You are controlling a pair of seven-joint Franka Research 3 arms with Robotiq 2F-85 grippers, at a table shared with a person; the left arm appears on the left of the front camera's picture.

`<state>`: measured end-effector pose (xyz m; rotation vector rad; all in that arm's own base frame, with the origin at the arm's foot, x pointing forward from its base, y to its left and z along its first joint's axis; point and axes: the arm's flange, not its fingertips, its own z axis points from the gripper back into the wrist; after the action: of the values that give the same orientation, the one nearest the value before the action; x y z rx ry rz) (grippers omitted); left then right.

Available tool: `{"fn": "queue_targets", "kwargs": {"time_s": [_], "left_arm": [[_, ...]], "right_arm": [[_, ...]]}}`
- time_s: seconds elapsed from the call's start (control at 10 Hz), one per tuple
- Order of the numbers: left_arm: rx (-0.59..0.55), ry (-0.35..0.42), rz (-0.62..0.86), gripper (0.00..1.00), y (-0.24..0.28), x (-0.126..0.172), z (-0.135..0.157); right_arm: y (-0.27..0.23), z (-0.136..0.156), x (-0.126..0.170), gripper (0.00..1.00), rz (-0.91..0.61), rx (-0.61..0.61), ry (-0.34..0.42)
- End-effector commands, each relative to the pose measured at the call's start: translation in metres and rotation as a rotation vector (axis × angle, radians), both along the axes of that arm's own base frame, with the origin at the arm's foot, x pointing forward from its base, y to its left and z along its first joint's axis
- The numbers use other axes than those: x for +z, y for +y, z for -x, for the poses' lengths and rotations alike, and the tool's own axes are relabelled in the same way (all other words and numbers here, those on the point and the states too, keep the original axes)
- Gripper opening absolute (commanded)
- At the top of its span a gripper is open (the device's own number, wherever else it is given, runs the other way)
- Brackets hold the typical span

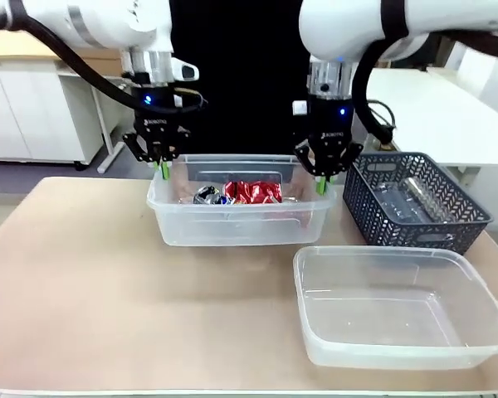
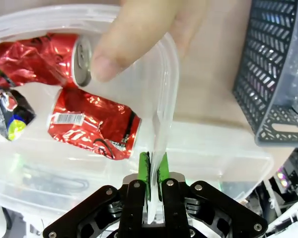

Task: Sort the waste into each basket.
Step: Offer the picked Organizing box to the human, then release the Organizing box you were holding.

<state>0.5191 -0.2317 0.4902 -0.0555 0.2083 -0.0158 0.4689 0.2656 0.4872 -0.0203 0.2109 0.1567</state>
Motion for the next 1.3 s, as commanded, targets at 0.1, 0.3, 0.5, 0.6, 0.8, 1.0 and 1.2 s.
{"fn": "queue_targets", "kwargs": {"time_s": [0.1,0.3,0.5,0.6,0.8,1.0,1.2], "left_arm": [[-0.004,-0.012,0.019,0.07,-0.0097,0.0005,0.0145],[-0.004,-0.012,0.019,0.07,-0.0097,0.0005,0.0145],[-0.004,-0.012,0.019,0.07,-0.0097,0.0005,0.0145],[-0.004,-0.012,0.019,0.07,-0.0097,0.0005,0.0145],[-0.004,-0.012,0.019,0.07,-0.0097,0.0005,0.0145],[-0.004,-0.012,0.019,0.07,-0.0097,0.0005,0.0145],[-0.009,-0.005,-0.002,0.28,-0.0036,0.0027,0.0063]], "right_arm": [[0.0049,0.0041,0.0074,0.09,-0.002,0.012,-0.01],[0.0049,0.0041,0.0074,0.09,-0.002,0.012,-0.01],[0.0049,0.0041,0.0074,0.09,-0.002,0.012,-0.01],[0.0049,0.0041,0.0074,0.09,-0.002,0.012,-0.01],[0.0049,0.0041,0.0074,0.09,-0.002,0.012,-0.01],[0.0049,0.0041,0.0074,0.09,-0.002,0.012,-0.01],[-0.0022,0.0017,0.0031,0.09,0.005,-0.002,0.004]]}}
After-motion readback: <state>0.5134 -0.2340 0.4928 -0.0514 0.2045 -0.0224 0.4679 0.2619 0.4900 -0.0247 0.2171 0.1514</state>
